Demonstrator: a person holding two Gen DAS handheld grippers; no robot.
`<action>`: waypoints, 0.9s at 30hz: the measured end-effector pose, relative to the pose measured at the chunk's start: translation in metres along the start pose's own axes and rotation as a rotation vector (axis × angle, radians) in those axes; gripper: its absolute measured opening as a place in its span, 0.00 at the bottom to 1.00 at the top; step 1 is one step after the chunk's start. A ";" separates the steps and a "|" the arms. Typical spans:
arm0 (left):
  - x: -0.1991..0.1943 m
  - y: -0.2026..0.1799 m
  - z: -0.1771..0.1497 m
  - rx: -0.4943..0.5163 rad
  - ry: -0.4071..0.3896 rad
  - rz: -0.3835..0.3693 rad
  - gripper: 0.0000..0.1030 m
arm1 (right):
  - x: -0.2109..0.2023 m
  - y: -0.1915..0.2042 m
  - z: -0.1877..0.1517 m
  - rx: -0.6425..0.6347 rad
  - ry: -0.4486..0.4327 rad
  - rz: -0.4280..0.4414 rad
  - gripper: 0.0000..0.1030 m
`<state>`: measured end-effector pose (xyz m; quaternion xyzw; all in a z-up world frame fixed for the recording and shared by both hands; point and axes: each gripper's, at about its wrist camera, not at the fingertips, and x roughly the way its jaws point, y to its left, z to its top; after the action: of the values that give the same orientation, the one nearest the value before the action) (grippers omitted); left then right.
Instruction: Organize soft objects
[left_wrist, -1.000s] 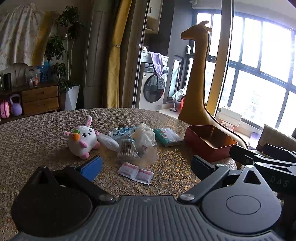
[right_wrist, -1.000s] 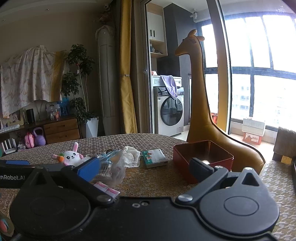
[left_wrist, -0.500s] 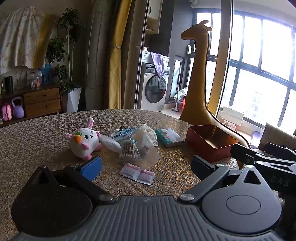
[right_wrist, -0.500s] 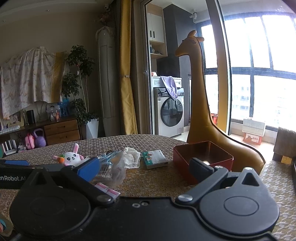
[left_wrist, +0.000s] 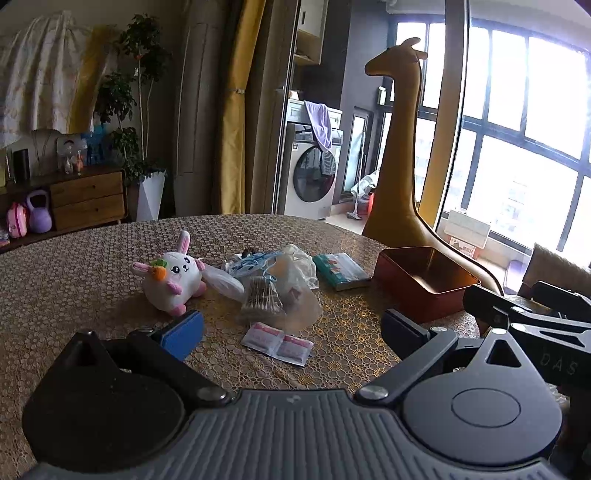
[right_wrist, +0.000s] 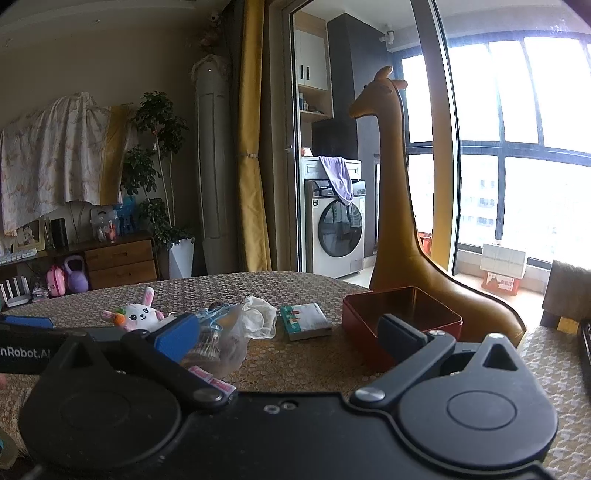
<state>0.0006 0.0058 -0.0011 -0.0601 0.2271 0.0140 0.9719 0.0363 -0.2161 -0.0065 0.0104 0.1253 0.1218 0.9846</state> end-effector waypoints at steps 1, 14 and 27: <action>0.000 0.000 0.000 -0.003 0.001 -0.001 1.00 | 0.000 0.001 -0.001 -0.003 -0.001 0.000 1.00; -0.001 -0.003 0.000 0.007 0.003 -0.009 1.00 | 0.000 -0.001 -0.003 0.027 0.012 0.003 1.00; 0.005 -0.003 0.003 0.043 -0.025 -0.011 1.00 | 0.010 -0.006 0.000 0.047 0.035 0.030 0.99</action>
<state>0.0066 0.0031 -0.0002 -0.0400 0.2149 0.0046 0.9758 0.0467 -0.2197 -0.0094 0.0333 0.1450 0.1338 0.9798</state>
